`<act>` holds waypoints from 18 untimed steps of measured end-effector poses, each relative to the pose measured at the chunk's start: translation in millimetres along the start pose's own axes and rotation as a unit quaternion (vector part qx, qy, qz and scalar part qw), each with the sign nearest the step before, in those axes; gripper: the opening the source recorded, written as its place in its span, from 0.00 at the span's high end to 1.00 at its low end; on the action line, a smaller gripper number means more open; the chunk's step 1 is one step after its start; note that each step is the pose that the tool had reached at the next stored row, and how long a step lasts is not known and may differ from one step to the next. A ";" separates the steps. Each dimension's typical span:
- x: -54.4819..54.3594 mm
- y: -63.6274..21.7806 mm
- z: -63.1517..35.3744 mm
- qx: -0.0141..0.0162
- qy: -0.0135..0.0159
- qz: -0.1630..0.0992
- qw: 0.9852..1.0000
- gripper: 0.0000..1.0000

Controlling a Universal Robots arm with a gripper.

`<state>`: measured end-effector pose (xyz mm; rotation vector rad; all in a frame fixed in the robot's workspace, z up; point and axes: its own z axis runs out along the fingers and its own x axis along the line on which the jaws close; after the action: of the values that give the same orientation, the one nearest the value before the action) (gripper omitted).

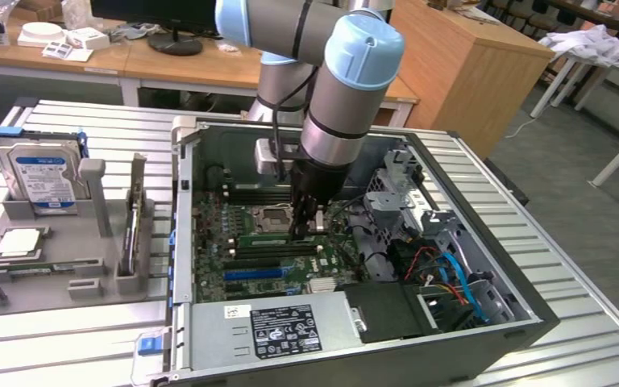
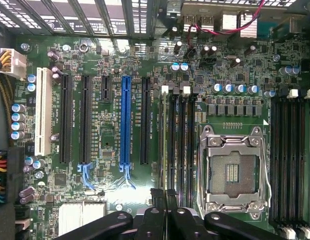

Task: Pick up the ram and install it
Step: 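Insert the ram into the slot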

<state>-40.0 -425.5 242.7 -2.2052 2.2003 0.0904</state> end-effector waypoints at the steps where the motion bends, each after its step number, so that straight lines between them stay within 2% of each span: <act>1: 0.0 0.0 0.0 0.000 0.000 0.000 1.000 0.88; 18: 0.1 -0.1 3.3 0.001 0.000 0.001 1.000 0.88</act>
<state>-40.0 -425.5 239.4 -2.2015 2.2024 0.0896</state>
